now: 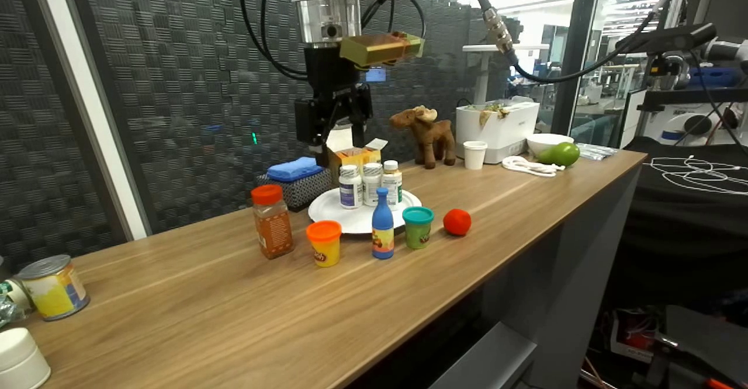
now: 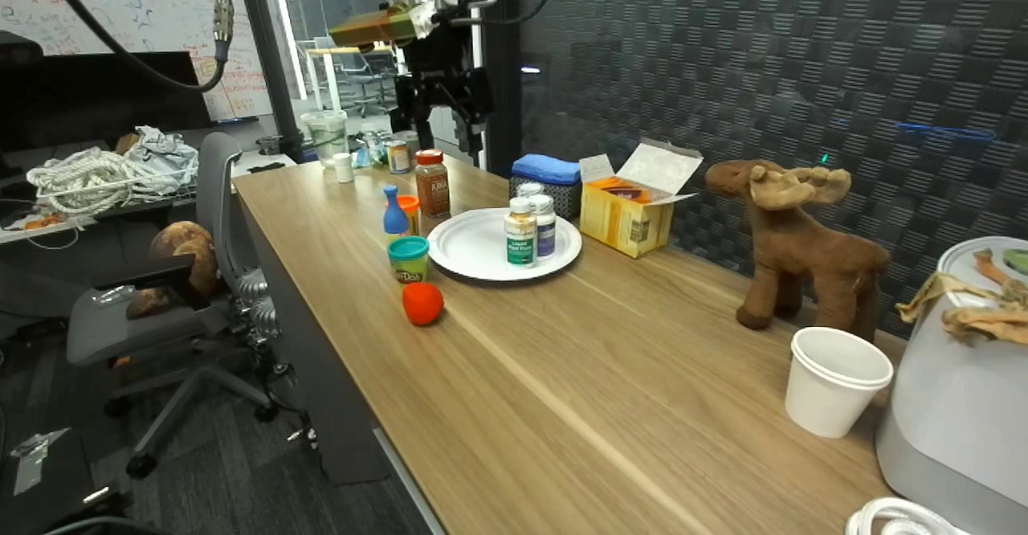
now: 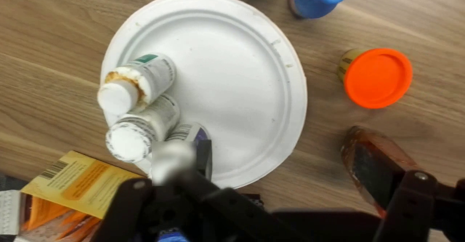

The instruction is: Put the bottles and the orange object on the plate

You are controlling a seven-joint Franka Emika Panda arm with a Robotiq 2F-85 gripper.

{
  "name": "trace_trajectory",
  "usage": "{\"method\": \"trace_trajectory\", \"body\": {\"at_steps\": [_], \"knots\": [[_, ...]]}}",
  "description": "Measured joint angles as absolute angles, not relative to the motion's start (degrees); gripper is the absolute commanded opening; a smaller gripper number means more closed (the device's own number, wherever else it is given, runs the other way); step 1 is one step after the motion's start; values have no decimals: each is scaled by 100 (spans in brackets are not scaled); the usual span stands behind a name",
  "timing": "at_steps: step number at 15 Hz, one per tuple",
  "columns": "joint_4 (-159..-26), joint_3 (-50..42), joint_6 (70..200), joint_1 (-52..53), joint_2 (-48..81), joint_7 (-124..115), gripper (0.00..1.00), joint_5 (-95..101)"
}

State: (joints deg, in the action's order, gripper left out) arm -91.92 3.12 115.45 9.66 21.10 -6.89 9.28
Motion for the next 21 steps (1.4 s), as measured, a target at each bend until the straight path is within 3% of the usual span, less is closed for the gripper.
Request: {"method": "trace_trajectory", "body": {"at_steps": [21], "knots": [[-9905, 786, 11650, 806, 2327, 1195, 100, -502]]}}
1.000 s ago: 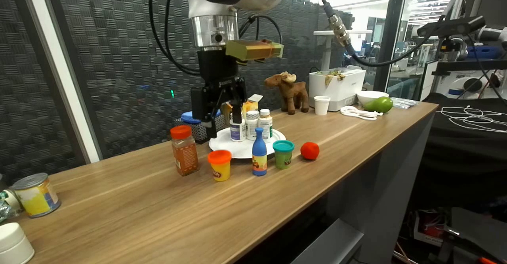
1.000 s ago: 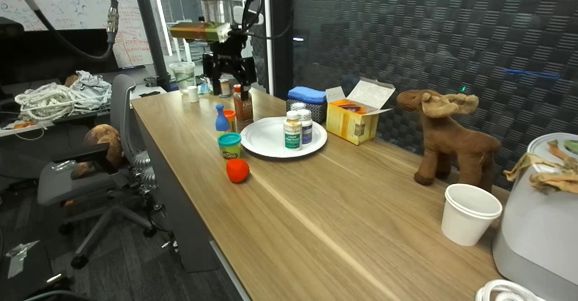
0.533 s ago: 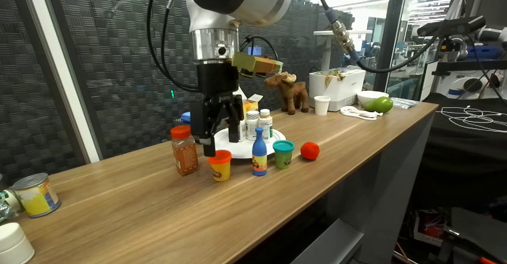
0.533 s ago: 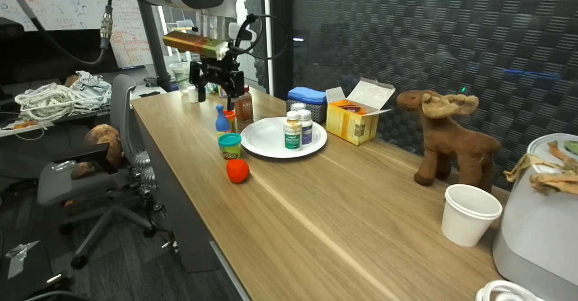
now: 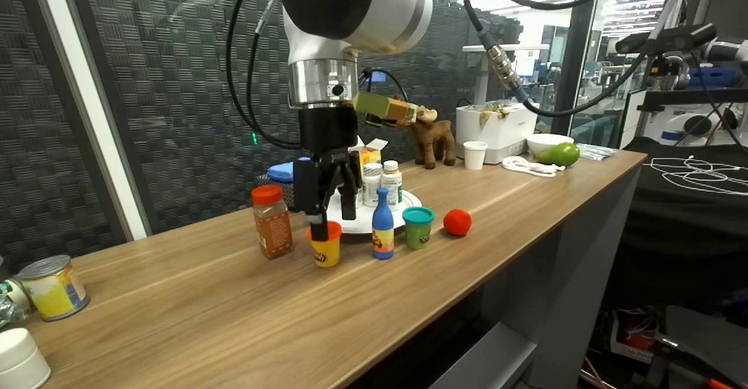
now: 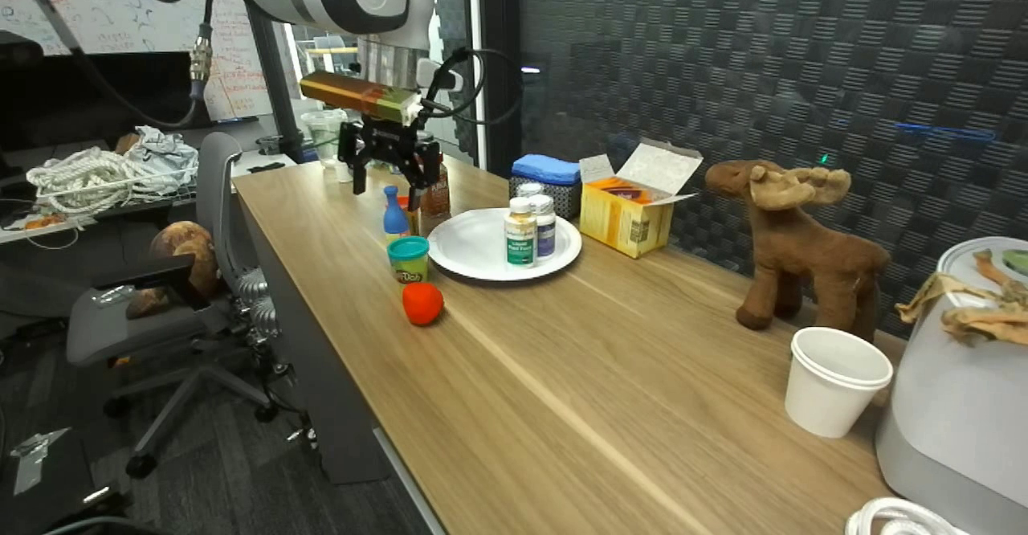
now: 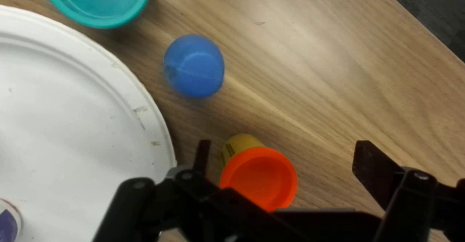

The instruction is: Put the bottles and the orange object on the plate

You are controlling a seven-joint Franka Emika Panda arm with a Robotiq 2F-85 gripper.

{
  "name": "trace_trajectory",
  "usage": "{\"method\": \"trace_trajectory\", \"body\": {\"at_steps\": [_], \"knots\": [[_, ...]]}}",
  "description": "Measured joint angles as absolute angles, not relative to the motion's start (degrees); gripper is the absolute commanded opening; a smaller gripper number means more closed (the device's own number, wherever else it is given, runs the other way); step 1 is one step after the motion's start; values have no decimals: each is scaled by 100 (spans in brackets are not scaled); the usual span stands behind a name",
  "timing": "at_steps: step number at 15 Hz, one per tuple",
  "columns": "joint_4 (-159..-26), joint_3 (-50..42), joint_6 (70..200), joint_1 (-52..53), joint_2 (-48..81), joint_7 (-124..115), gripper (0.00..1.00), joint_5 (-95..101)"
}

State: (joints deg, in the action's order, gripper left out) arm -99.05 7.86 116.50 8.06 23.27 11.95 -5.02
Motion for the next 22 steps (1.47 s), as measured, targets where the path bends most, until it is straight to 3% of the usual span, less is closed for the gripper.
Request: {"method": "trace_trajectory", "body": {"at_steps": [6, 7, 9, 14, 22], "knots": [[-9905, 795, 12158, 863, 2471, 1259, 100, -261], [-9909, 795, 12241, 882, 2482, 1249, 75, -164], [-9923, 795, 12362, 917, 2493, 1206, 66, 43], [-9952, 795, 12418, 974, 2494, 992, 29, 404], [-9704, 627, 12456, 928, 2388, 650, 29, 489]]}}
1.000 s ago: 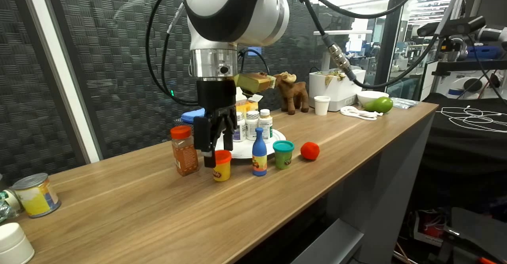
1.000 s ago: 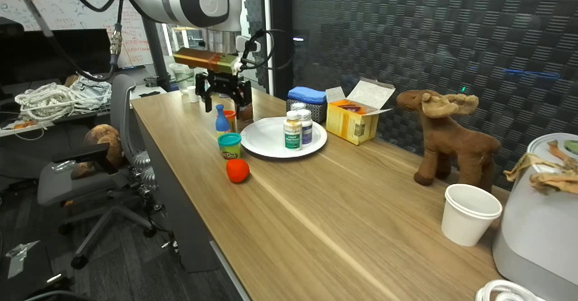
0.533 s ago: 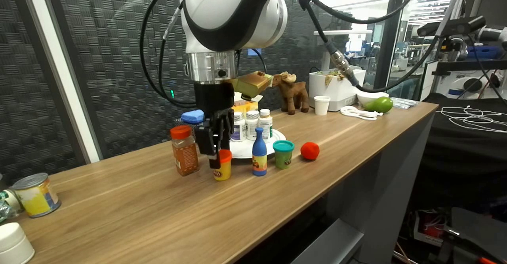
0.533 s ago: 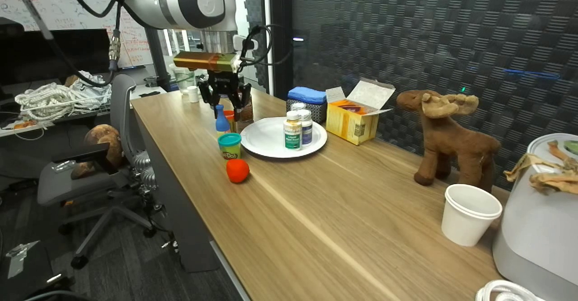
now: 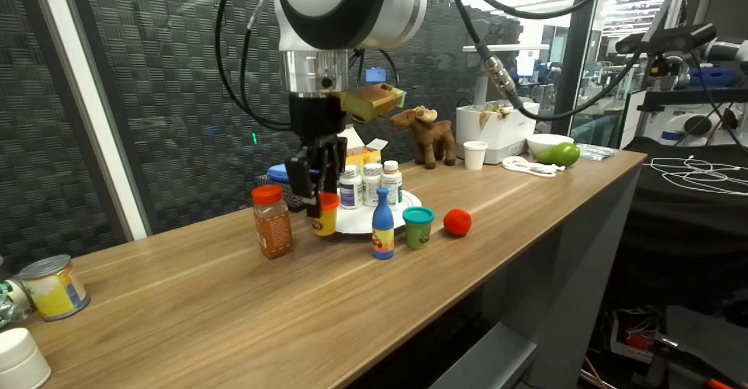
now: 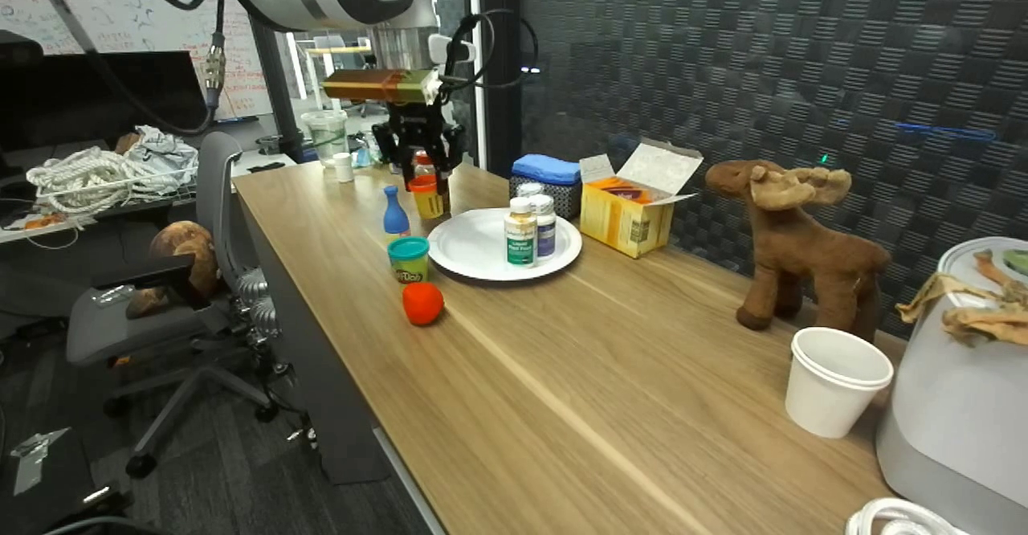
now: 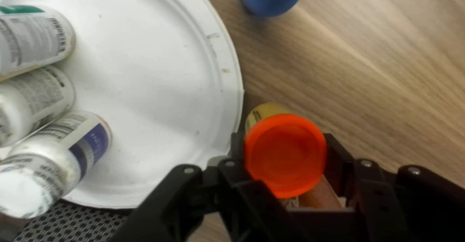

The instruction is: Put the bottles and the orange object on the plate

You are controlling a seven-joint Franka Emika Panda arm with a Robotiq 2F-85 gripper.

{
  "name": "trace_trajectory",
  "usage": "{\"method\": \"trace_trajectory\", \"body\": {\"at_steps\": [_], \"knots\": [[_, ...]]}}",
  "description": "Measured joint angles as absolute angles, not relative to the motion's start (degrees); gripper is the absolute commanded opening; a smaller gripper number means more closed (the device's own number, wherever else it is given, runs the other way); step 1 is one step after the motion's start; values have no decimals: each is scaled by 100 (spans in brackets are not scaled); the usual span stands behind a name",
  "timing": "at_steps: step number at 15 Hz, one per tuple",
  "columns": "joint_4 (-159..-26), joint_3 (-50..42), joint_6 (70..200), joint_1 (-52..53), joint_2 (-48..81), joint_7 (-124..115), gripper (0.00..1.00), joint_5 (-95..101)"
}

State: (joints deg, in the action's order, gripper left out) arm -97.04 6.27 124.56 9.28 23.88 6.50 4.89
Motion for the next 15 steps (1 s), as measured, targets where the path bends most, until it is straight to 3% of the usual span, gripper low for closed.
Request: {"method": "trace_trajectory", "body": {"at_steps": [15], "knots": [[-9108, 303, 12509, 587, 2989, 598, 29, 505]]}}
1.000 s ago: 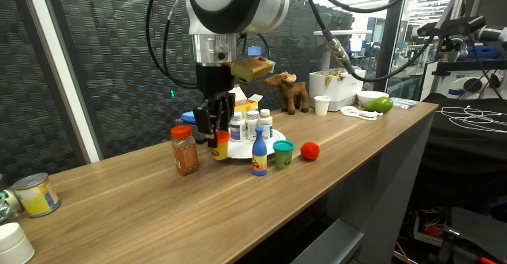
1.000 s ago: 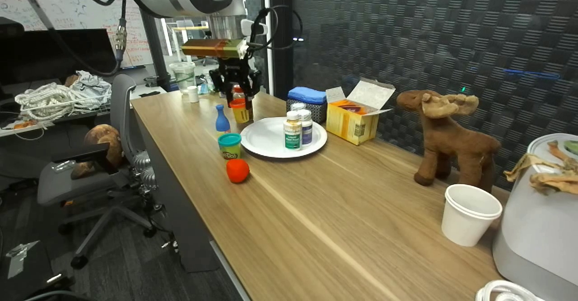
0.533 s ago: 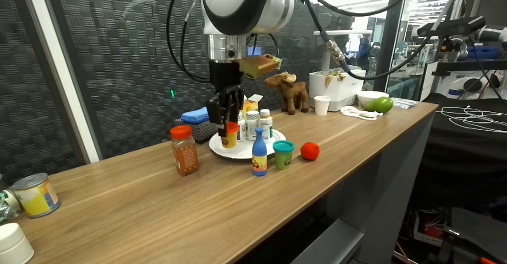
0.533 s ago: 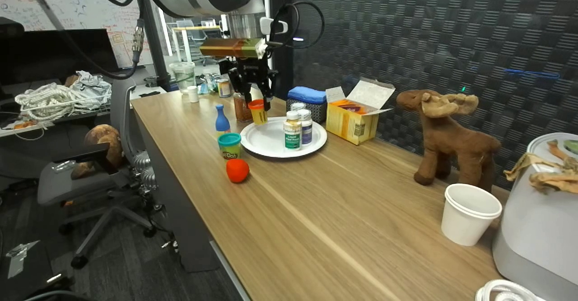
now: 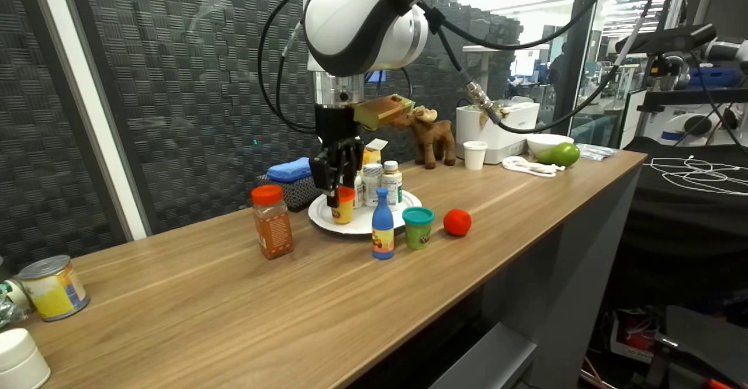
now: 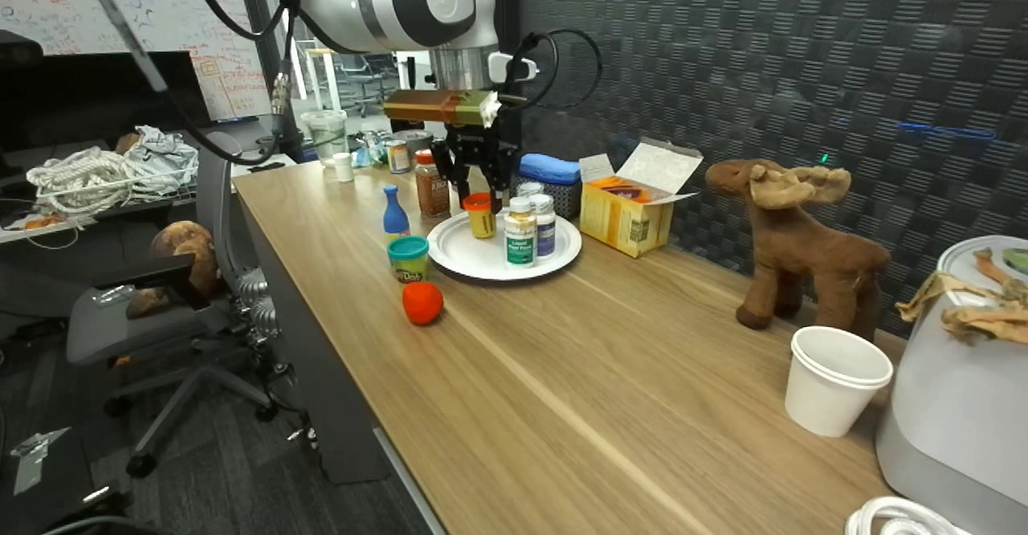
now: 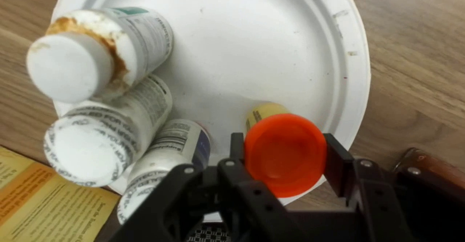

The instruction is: Put the bottles and the orange object on the plate

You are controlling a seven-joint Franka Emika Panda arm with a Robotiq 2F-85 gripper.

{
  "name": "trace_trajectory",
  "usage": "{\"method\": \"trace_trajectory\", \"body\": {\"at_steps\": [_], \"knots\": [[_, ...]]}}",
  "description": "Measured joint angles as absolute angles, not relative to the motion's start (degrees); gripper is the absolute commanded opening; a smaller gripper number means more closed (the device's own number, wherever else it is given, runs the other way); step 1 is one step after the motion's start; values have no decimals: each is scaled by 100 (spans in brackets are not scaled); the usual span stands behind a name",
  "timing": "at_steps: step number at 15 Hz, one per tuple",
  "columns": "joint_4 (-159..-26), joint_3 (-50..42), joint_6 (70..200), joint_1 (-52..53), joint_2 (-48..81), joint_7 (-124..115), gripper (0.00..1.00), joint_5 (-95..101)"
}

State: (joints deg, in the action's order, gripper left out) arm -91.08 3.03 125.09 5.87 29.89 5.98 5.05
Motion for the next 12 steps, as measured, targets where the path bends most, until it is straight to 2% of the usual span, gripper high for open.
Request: {"method": "trace_trajectory", "body": {"at_steps": [7, 8, 9, 10, 12], "knots": [[-8791, 293, 12518, 579, 3211, 459, 29, 505], [-8775, 293, 12518, 579, 3220, 450, 39, 505], [-8761, 292, 12518, 579, 3231, 447, 79, 505], [-8752, 293, 12518, 579, 3243, 446, 80, 505], [-8747, 293, 12518, 579, 3260, 446, 93, 505]]}}
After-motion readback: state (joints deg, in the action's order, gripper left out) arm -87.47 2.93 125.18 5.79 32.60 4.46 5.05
